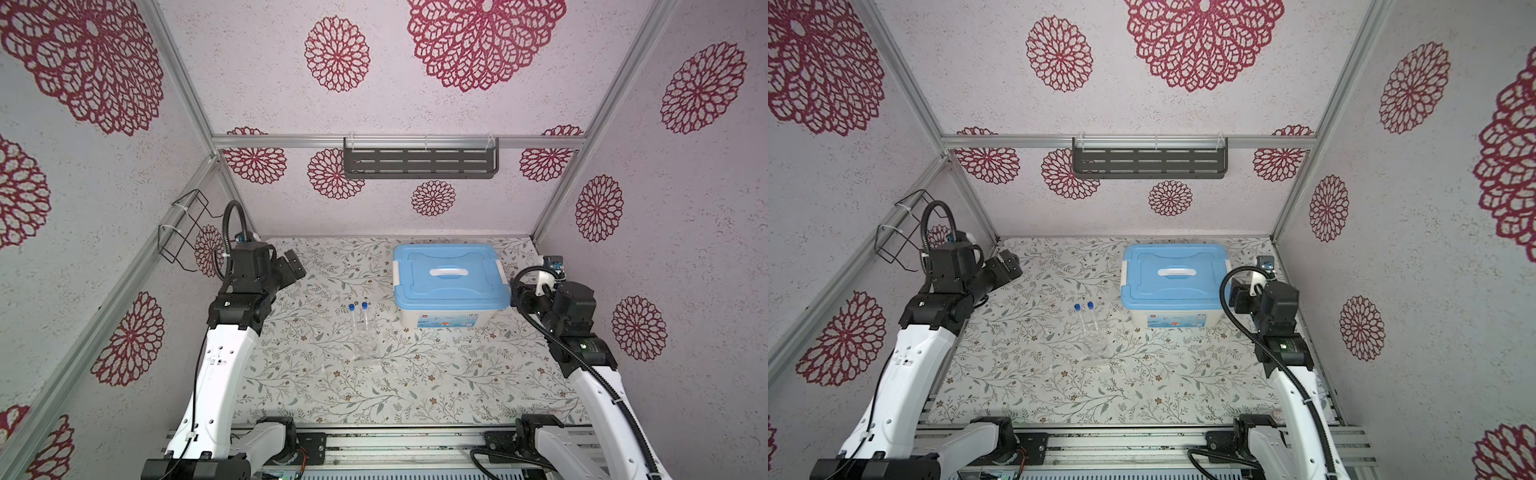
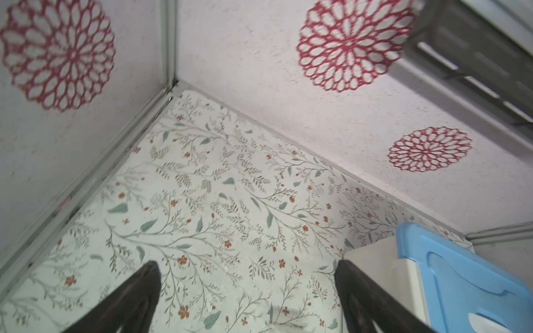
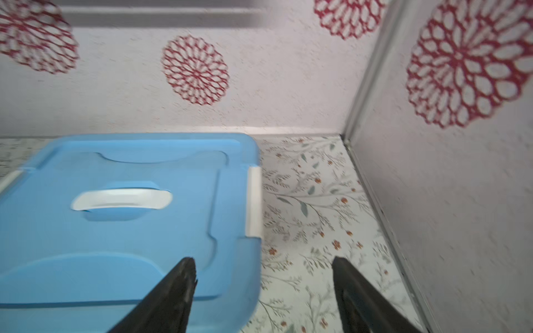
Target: Organize the chemistry lab equipment
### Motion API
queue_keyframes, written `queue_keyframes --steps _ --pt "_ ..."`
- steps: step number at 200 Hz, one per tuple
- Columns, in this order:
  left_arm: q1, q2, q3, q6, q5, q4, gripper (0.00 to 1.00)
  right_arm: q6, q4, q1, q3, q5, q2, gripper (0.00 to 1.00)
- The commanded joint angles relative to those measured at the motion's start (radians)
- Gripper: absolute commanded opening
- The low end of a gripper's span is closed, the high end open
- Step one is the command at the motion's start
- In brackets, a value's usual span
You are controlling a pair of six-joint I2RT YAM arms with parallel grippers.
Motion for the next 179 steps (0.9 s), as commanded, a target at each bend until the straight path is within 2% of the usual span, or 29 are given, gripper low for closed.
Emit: queue_keyframes --steps 1,27,54,67,78,90,130,179 --pt "0.05 -0.008 -0.041 -0.062 0.048 0.075 0.98 0.166 0.012 -0.09 -0.012 0.004 0.022 0.79" --pt "0.086 0.006 -0.061 -0.04 0.034 0.088 0.97 0.246 0.047 -0.105 -0.084 -0.035 0.042 0.88" --pt "0.125 0.043 -0.086 -0.07 0.098 0.116 0.97 0.363 0.089 -0.174 -0.144 -0.222 0.129 0.91" --pt "0.142 0.059 -0.097 -0.074 0.103 0.121 0.97 0.416 0.15 -0.193 -0.164 -0.317 0.173 0.99" --pt "0.154 0.068 -0.103 -0.063 0.098 0.122 0.97 0.443 0.224 -0.194 -0.183 -0.378 0.192 0.99" --pt "0.161 0.075 -0.112 -0.043 0.099 0.132 0.97 0.461 0.324 -0.193 -0.211 -0.433 0.189 0.94" --pt "0.171 0.098 -0.137 -0.025 0.116 0.175 0.97 0.417 0.38 -0.141 -0.182 -0.471 0.237 0.9" --pt "0.173 0.117 -0.174 -0.005 0.161 0.249 0.98 0.429 0.45 -0.038 -0.102 -0.431 0.382 0.88"
